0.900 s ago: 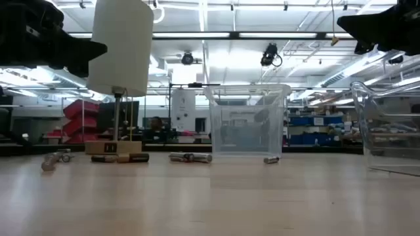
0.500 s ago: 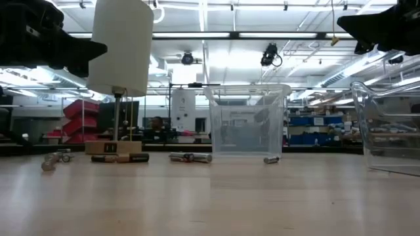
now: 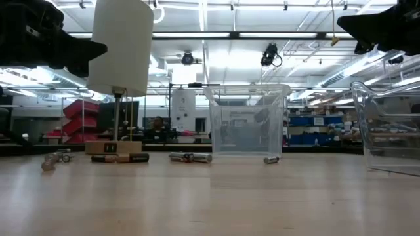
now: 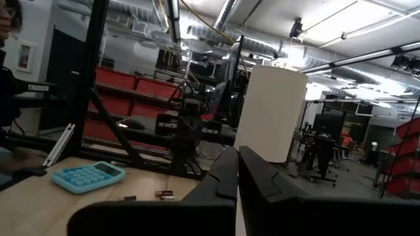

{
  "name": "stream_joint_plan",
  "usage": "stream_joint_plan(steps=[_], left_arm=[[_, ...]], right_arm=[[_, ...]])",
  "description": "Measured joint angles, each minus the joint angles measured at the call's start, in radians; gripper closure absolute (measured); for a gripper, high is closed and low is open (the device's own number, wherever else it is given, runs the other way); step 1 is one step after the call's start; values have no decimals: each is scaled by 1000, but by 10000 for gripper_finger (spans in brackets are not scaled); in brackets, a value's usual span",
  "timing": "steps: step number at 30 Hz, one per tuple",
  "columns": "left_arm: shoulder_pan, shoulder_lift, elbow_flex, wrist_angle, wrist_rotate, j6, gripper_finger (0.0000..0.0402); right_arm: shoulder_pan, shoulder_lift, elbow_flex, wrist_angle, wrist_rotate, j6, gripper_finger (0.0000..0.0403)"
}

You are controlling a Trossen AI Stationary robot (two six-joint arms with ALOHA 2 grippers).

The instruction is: Sort batteries

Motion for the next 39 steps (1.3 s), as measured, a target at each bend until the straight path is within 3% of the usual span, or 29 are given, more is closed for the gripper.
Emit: stream_joint_plan(steps=[29, 39], left_arm=[[0, 0, 0, 3, 0, 0, 400], [0, 0, 0, 136, 3, -86, 400]], right_arm=[[0, 0, 0, 0, 0, 0, 400], [0, 0, 0, 0, 0, 0, 400]])
